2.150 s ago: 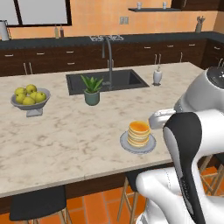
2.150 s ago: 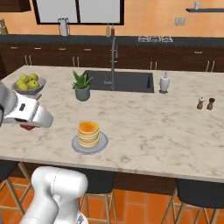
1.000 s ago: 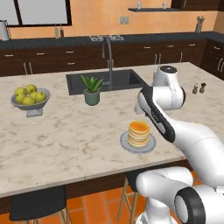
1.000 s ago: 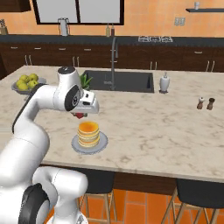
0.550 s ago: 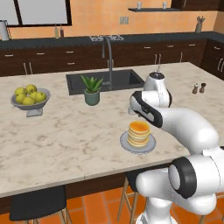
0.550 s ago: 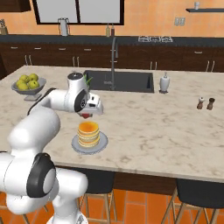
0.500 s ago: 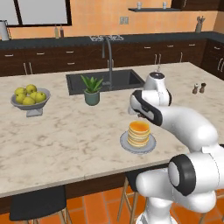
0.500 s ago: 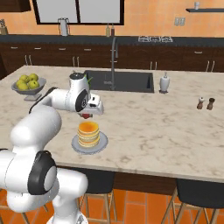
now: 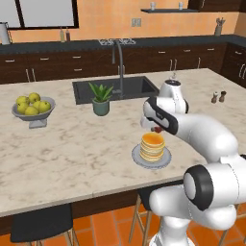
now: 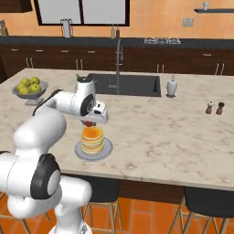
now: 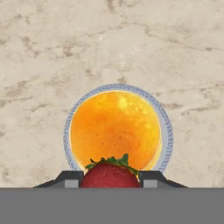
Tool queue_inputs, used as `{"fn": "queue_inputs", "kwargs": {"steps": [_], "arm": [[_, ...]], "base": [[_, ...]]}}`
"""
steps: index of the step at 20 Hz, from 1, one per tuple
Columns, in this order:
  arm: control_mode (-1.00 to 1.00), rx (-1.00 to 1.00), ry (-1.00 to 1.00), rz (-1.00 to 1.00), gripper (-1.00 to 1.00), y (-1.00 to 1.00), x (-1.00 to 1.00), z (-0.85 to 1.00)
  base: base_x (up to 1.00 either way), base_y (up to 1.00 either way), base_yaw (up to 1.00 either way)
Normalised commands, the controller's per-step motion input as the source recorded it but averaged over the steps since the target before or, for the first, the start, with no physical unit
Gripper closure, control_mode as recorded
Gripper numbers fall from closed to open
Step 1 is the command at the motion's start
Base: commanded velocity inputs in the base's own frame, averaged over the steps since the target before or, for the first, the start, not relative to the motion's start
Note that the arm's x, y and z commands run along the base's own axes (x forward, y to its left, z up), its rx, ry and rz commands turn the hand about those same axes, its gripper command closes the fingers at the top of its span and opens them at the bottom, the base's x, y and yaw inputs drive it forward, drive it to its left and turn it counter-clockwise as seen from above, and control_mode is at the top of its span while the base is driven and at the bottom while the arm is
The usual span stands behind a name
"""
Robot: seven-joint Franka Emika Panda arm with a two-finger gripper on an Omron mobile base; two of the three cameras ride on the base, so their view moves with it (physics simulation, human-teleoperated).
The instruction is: Take the strawberry from the fridge and place it on top of the pancake, located on the dining counter.
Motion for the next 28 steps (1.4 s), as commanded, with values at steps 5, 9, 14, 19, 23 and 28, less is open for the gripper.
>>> {"fn": "queue_inputs", "kwargs": {"steps": [5,9,14,19,23,28], "arm": [[-1.0,-0.02,-0.01,-0.01,1.0,0.0,-0.04,-0.33],[-1.0,-0.02,-0.11,0.0,1.0,0.0,0.21,-0.32],[-1.0,0.0,-0.13,0.0,1.0,0.0,0.16,-0.17],[-1.0,-0.01,-0.11,0.01,1.0,0.0,0.1,-0.33],[-1.0,0.0,-0.01,0.0,1.0,0.0,0.04,-0.11],[-1.0,0.0,0.0,0.0,-1.0,0.0,0.0,0.0]], "base": [[0.0,0.0,0.0],[0.0,0.0,0.0],[0.0,0.0,0.0],[0.0,0.0,0.0],[0.0,0.0,0.0],[0.0,0.0,0.0]]}}
